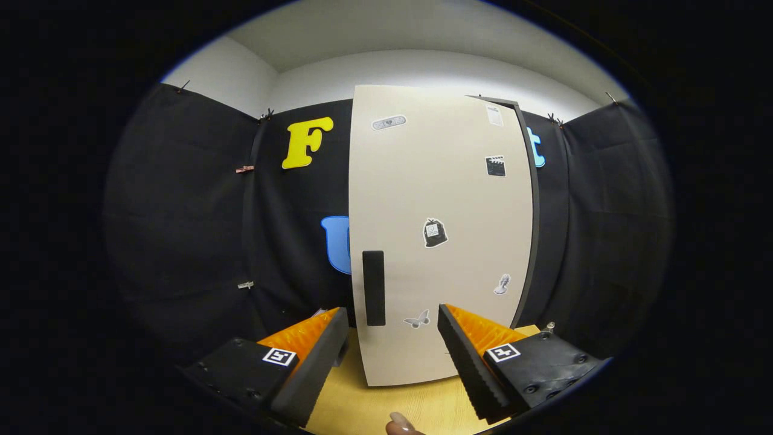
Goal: Open the shoe cabinet door, grab the shoes and put them into the shoe cabinet, then close the shoe cabinet door.
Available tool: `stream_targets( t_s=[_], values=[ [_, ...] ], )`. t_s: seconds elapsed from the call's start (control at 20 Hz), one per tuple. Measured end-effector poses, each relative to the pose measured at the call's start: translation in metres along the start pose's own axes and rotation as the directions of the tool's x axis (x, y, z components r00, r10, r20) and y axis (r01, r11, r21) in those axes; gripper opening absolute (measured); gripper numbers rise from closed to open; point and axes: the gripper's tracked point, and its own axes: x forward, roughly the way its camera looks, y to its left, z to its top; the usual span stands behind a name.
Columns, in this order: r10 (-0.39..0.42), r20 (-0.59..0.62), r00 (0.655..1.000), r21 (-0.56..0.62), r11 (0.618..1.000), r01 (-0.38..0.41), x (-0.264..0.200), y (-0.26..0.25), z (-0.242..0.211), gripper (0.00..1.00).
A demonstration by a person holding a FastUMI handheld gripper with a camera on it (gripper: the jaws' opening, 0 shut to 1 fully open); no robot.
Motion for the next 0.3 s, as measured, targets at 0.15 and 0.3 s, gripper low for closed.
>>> stream_targets(
  t_s=[0.15, 0.3],
  values=[
    [-0.004, -0.01, 1.0, 0.005, 1.0, 0.004, 0.0015, 0.0004, -0.003, 0.98],
    [-0.016, 0.0, 1.0, 0.002, 1.0, 0.016, 0.0024, -0.0026, -0.0015, 0.98]
  ],
)
